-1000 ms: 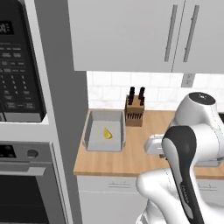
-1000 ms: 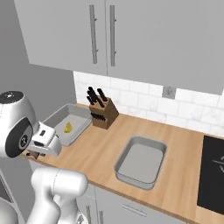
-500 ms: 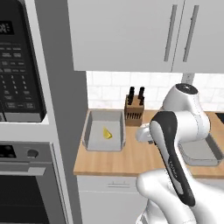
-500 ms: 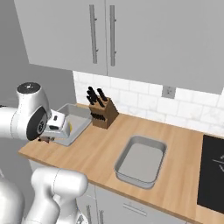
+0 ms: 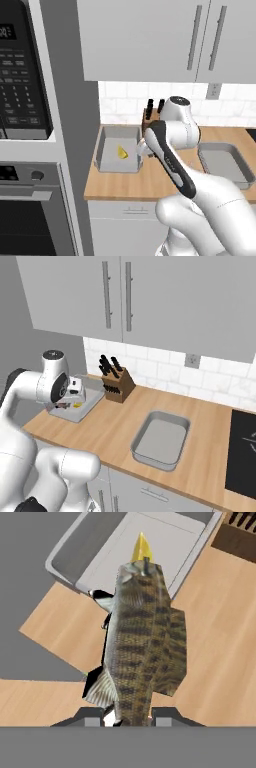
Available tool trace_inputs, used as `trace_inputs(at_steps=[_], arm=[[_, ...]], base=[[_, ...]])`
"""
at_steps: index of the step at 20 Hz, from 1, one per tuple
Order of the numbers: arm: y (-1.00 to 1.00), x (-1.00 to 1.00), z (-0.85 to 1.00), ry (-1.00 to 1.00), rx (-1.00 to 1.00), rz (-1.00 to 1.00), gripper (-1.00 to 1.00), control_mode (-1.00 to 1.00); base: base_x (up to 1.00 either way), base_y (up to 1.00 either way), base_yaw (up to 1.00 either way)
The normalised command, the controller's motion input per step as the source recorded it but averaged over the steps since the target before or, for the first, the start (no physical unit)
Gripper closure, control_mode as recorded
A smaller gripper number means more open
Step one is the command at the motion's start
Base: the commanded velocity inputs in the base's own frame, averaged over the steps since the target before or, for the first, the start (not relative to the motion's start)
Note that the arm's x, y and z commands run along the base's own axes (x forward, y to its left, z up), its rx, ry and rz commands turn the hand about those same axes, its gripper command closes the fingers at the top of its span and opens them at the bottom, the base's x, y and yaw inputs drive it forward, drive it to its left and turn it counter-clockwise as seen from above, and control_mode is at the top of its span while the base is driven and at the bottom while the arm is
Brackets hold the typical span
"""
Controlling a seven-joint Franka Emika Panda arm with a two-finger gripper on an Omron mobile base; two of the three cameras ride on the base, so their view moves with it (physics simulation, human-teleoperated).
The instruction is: Place one lemon wedge and one fish in each tupperware on the nearby counter, to pack two identical lunches.
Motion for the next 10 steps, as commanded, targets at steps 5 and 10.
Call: trace_inputs(at_steps=[5,10], arm=[[0.30,1.00,-0.50,0.18,-0.02,0.04,1.00,-1.00],[0.19,0.63,0.37,0.12,-0.08,0.06,1.00,-1.00]], base=[[0.00,0.00,0.00],[0.00,0.00,0.00]])
